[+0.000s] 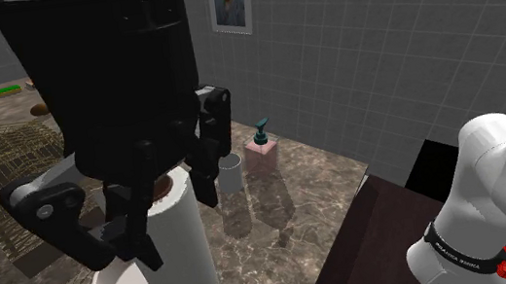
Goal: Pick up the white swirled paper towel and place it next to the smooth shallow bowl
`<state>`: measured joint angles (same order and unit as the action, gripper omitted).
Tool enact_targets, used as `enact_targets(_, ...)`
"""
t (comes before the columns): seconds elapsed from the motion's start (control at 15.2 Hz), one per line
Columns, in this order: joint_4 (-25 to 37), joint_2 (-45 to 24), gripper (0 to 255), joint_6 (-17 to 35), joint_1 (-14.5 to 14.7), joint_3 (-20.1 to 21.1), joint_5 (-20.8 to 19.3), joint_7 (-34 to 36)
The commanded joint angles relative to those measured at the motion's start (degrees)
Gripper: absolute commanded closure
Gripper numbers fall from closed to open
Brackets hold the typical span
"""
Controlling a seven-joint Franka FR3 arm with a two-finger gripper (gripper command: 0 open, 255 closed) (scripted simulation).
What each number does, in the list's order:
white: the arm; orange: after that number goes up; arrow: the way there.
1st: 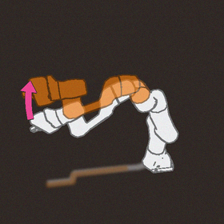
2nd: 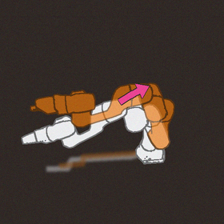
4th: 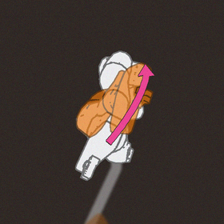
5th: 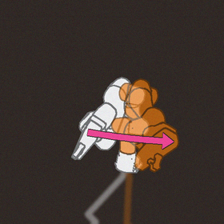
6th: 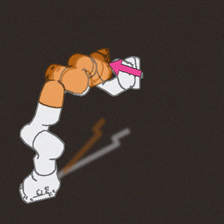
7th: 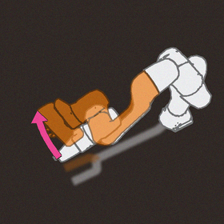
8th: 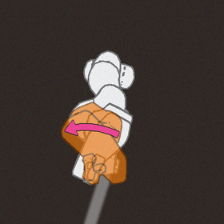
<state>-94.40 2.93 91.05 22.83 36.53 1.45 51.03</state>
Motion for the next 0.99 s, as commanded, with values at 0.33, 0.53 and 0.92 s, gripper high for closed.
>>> enact_targets(0.33, -6.6, 1.1, 255, 5.8, 0.0, -0.1, 0.6, -0.4)
enact_targets(0.53, -9.1, 1.3, 255, 8.1, 0.0, -0.1, 0.8, -0.5)
enact_targets(0.92, -13.7, 1.2, 255, 12.7, 0.1, 0.0, 0.8, -0.5)
